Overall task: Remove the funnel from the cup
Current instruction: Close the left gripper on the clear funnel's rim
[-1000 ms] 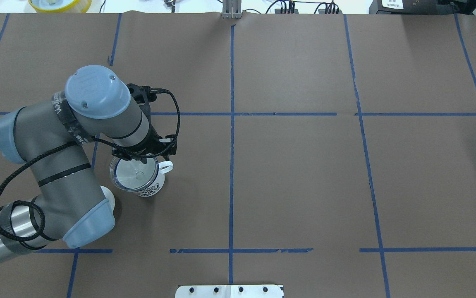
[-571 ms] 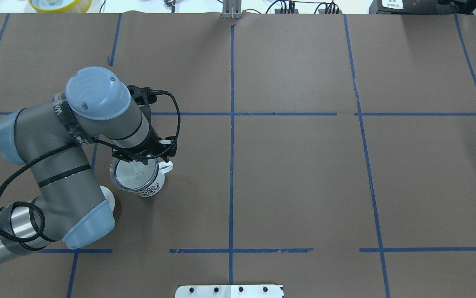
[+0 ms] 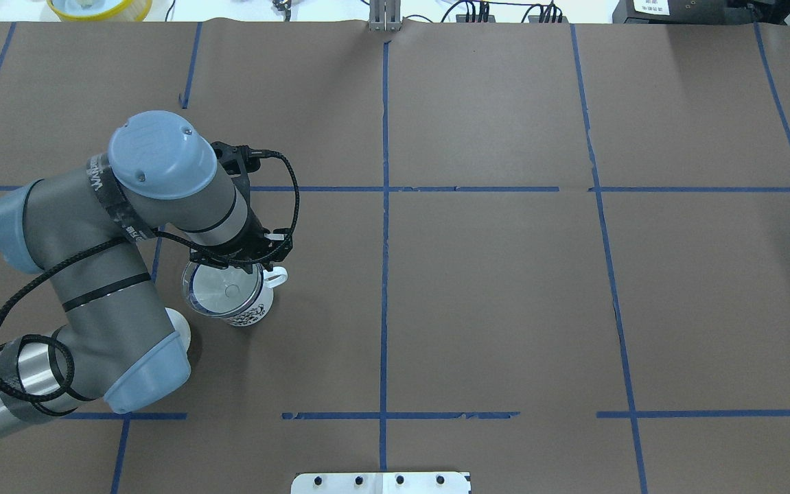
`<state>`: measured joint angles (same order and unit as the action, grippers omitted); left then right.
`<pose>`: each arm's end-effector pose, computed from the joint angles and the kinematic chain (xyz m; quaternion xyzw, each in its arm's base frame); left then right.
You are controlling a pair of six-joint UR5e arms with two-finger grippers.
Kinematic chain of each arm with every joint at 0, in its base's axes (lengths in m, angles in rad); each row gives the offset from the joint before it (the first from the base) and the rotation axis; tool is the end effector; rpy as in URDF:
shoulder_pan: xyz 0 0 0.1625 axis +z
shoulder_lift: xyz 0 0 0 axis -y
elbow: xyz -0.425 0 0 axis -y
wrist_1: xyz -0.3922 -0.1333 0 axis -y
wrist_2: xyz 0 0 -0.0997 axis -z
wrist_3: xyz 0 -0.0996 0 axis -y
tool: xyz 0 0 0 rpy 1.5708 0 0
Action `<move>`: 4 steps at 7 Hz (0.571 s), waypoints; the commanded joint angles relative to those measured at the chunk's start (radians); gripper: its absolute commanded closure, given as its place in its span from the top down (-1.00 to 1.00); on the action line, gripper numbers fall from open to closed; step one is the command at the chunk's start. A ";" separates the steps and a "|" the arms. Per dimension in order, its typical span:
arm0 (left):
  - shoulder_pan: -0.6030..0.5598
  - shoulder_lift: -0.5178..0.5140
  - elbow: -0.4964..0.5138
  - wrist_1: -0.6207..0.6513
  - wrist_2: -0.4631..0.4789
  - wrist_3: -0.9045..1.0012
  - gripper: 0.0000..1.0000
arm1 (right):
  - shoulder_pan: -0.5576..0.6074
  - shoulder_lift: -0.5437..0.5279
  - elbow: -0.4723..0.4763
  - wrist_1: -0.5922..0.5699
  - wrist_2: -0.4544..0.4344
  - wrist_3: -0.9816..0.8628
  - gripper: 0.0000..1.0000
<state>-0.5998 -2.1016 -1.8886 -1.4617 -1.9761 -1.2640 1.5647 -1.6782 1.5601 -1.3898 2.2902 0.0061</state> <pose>0.4502 -0.4218 0.2352 -0.0137 0.4004 -0.0614 0.9142 0.0649 -0.4485 0.6998 0.0273 -0.3520 -0.0111 0.9355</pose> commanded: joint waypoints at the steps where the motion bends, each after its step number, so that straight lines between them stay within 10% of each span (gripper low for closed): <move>1: 0.000 0.002 -0.010 0.004 0.000 0.000 -1.00 | 0.000 0.000 0.000 0.000 0.000 0.000 1.00; 4: -0.044 -0.011 -0.197 0.210 -0.001 0.006 -1.00 | 0.000 0.000 0.000 0.000 0.000 0.000 1.00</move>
<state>-0.6175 -2.1034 -1.9840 -1.3689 -1.9760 -1.2595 1.5647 -1.6781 1.5600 -1.3898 2.2902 0.0061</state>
